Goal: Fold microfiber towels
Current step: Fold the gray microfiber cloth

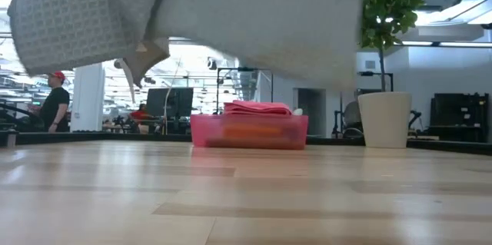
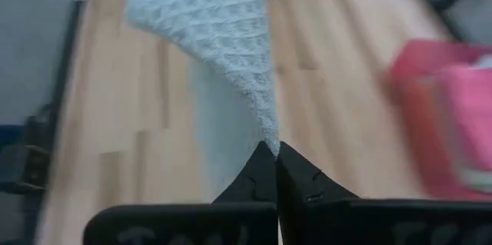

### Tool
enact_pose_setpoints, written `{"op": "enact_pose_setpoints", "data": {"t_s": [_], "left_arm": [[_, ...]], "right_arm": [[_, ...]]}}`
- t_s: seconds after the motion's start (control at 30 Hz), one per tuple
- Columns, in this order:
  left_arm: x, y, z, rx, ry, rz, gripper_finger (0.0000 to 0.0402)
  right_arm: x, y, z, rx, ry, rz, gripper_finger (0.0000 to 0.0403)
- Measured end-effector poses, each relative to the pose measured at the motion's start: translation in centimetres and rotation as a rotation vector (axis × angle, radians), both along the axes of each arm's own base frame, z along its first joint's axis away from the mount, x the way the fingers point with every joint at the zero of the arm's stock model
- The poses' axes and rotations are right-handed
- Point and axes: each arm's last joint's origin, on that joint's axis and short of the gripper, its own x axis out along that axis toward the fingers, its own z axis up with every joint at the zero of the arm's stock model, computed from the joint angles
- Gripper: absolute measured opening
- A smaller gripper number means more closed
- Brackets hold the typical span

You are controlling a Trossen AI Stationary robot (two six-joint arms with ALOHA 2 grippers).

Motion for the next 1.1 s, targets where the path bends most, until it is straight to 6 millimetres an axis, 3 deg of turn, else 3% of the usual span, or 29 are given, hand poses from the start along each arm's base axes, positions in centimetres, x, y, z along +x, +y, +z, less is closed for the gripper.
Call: {"op": "enact_pose_setpoints", "data": {"t_s": [0.13, 0.33, 0.5, 0.57, 0.7, 0.87, 1.03, 1.1], "left_arm": [[0.3, 0.6, 0.1, -0.021, 0.004, 0.018, 0.0000], [0.9, 2.8, -0.1, 0.008, 0.017, 0.038, 0.0000], [1.1, 5.1, -0.6, 0.082, 0.068, 0.097, 0.0000], [1.1, 5.6, -0.7, 0.075, 0.086, 0.106, 0.0000], [1.2, 5.2, -0.4, -0.017, 0.079, 0.036, 0.0000], [1.2, 3.5, 0.1, -0.155, 0.054, -0.055, 0.0000], [0.6, 3.6, 1.5, -0.136, 0.066, -0.024, 0.0000], [0.4, 3.9, 1.6, -0.072, 0.074, -0.016, 0.0000]], "right_arm": [[-1.1, -0.6, 2.3, -0.101, 0.009, -0.087, 0.0010], [-1.2, -1.4, 4.5, -0.192, 0.028, -0.044, 0.0012], [-1.0, -3.5, 4.3, -0.223, 0.096, -0.160, 0.0010], [-0.8, -3.3, 4.2, -0.156, 0.155, -0.057, 0.0011], [-0.5, -2.2, 4.3, -0.104, 0.163, 0.111, 0.0012], [-0.9, -2.6, 4.4, -0.189, 0.110, -0.030, 0.0012], [-0.3, -1.7, 4.6, -0.150, 0.136, 0.216, 0.0013], [-0.3, -2.0, 4.7, -0.225, 0.099, 0.143, 0.0012]]}}
